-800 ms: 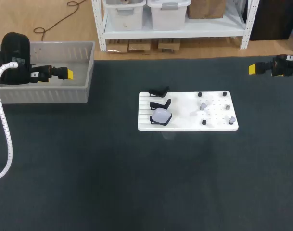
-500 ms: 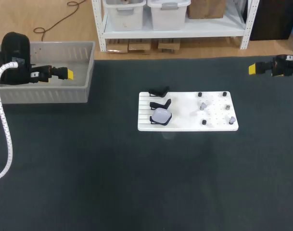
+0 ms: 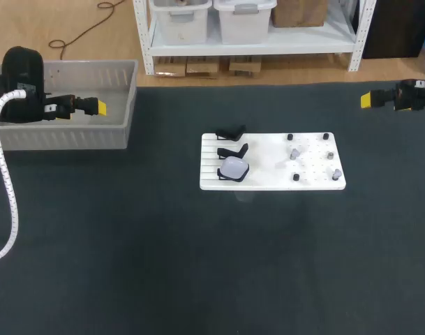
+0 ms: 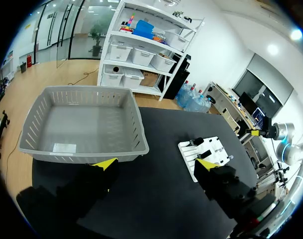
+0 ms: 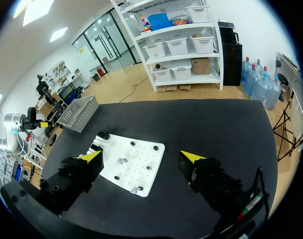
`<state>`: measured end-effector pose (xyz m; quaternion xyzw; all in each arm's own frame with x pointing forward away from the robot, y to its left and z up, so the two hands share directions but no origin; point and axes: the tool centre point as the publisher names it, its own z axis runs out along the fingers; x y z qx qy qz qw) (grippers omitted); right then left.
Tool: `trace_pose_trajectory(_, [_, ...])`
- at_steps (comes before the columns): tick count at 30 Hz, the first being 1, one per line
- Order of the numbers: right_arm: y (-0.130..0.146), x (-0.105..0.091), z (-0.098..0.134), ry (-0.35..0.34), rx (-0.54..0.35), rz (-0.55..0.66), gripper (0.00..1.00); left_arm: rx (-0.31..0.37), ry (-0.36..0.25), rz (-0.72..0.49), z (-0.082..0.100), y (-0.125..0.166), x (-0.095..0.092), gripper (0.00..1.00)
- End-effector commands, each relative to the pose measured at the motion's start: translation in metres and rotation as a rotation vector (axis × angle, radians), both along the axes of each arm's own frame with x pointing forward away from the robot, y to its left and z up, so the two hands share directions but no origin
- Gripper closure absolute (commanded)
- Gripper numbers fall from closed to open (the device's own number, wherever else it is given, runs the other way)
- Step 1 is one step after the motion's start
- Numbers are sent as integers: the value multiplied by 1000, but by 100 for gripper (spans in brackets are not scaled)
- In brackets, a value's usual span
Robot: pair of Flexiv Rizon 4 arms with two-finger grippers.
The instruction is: Pick up each earbud case from the left stands, insert the matching earbuds, close the lid, and place the case in the box.
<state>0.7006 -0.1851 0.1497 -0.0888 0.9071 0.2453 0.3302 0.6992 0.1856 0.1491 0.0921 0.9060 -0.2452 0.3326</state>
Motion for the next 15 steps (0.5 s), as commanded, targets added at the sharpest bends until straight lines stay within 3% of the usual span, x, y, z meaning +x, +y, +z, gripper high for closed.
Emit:
trace_pose_trajectory(1, [0, 0, 0, 0, 0, 1, 0, -3, -18, -56, 5, -6, -1, 0])
trace_pose_trajectory(9, [0, 0, 0, 0, 0, 1, 0, -47, -121, -266, 18, -22, -5, 0])
trace_pose_trajectory(15, [0, 0, 0, 0, 0, 1, 0, -2, -205, -450, 23, -35, -12, 0])
